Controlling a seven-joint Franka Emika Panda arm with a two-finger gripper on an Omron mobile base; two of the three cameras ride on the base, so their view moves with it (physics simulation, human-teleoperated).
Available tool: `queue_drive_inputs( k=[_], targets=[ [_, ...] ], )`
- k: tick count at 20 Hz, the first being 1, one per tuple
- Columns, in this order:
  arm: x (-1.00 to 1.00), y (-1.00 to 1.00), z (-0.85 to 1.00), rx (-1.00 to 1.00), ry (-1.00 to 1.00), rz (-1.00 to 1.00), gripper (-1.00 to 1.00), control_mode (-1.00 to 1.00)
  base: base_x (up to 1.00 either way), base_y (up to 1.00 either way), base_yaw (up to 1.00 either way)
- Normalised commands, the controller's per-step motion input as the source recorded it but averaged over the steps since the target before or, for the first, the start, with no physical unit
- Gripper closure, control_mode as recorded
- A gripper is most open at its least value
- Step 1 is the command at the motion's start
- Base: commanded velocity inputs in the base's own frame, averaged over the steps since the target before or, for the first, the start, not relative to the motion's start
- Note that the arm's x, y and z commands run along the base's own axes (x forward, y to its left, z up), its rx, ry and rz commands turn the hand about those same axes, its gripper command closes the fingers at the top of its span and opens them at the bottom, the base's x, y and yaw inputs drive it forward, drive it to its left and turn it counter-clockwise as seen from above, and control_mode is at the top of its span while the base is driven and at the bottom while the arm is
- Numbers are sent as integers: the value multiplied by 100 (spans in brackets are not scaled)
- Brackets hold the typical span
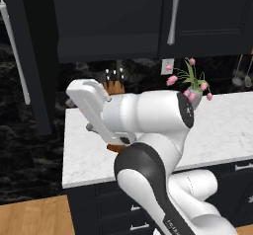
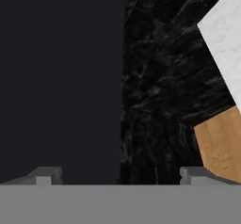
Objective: Pick the kettle from the counter and place it on the tray. Then pick the mug from the cabinet and place it on the tray. Then close the cabinet doors.
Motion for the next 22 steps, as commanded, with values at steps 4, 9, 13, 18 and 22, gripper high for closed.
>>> queue_drive_inputs(
  k=[4, 9, 13, 18, 22],
  targets=[
    [-53, 49, -13, 17, 0, -7, -100, -100, 0, 0, 0],
    [-50, 12, -1, 18, 0, -14, -100, -100, 0, 0, 0],
    [-37, 26, -3, 11, 0, -23, -100, -100, 0, 0, 0],
    [-20, 34, 0, 11, 0, -11, -100, -100, 0, 0, 0],
    [0, 45, 0, 3, 0, -6, -100, -100, 0, 0, 0]
  ],
)
